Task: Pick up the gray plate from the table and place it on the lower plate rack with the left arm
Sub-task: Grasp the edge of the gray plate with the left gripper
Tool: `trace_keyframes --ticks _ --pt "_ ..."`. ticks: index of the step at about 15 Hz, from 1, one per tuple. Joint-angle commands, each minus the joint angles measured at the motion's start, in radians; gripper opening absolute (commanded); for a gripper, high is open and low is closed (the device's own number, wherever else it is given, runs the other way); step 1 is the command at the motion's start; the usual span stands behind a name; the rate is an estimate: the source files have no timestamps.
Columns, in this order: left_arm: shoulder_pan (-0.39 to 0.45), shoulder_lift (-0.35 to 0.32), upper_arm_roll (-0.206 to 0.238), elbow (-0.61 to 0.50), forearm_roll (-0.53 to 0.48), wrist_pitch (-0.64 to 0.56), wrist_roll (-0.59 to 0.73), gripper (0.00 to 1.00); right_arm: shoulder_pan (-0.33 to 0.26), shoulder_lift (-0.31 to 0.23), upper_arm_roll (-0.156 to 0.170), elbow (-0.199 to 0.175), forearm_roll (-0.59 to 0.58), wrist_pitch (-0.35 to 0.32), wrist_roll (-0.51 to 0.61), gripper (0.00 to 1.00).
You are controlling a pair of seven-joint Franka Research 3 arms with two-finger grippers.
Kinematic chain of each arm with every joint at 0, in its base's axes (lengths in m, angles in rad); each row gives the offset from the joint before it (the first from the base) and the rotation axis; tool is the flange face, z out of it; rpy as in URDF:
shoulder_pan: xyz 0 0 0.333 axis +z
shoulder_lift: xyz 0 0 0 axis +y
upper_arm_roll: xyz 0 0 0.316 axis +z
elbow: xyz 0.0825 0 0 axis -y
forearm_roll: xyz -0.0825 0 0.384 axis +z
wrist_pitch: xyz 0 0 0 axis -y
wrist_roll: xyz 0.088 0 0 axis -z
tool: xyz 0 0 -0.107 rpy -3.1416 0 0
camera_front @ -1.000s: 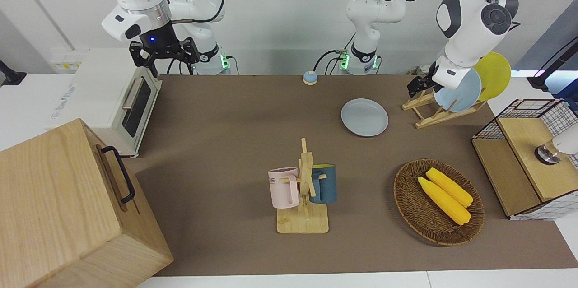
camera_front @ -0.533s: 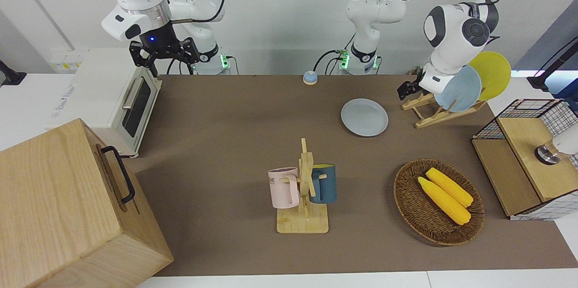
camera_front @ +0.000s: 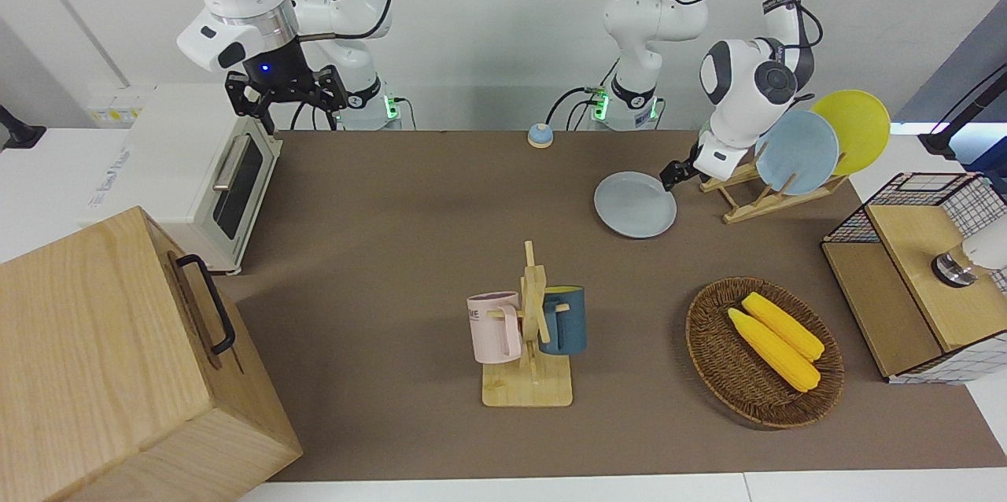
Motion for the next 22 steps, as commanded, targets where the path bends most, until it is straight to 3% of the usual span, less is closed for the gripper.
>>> trace_keyframes --ticks 1,8,10,13,15,22 --pt "-0.015 0.07 -0.021 -0.017 -0.026 0.072 -0.033 0.97 -0.019 -0.003 0.017 0.009 -0.001 -0.014 0.012 0.983" --pt "-0.008 0.154 -0.021 -0.027 -0.026 0.129 -0.033 0.93 -0.019 -0.003 0.017 0.009 -0.001 -0.014 0.012 0.983" --pt "-0.008 0.154 -0.021 -0.027 -0.026 0.129 -0.034 0.71 -0.019 -0.003 0.017 0.009 -0.001 -0.014 0.012 0.983" --pt "-0.004 0.153 -0.021 -0.027 -0.028 0.129 -0.033 0.21 -0.019 -0.003 0.017 0.009 -0.001 -0.014 0.012 0.983" --pt "-0.004 0.153 -0.021 -0.027 -0.028 0.127 -0.033 0.01 -0.019 -0.003 0.017 0.009 -0.001 -0.014 0.012 0.983" --pt "-0.001 0.145 -0.012 -0.018 -0.034 0.112 -0.024 0.0 -0.019 -0.003 0.016 0.009 -0.001 -0.014 0.012 0.983"
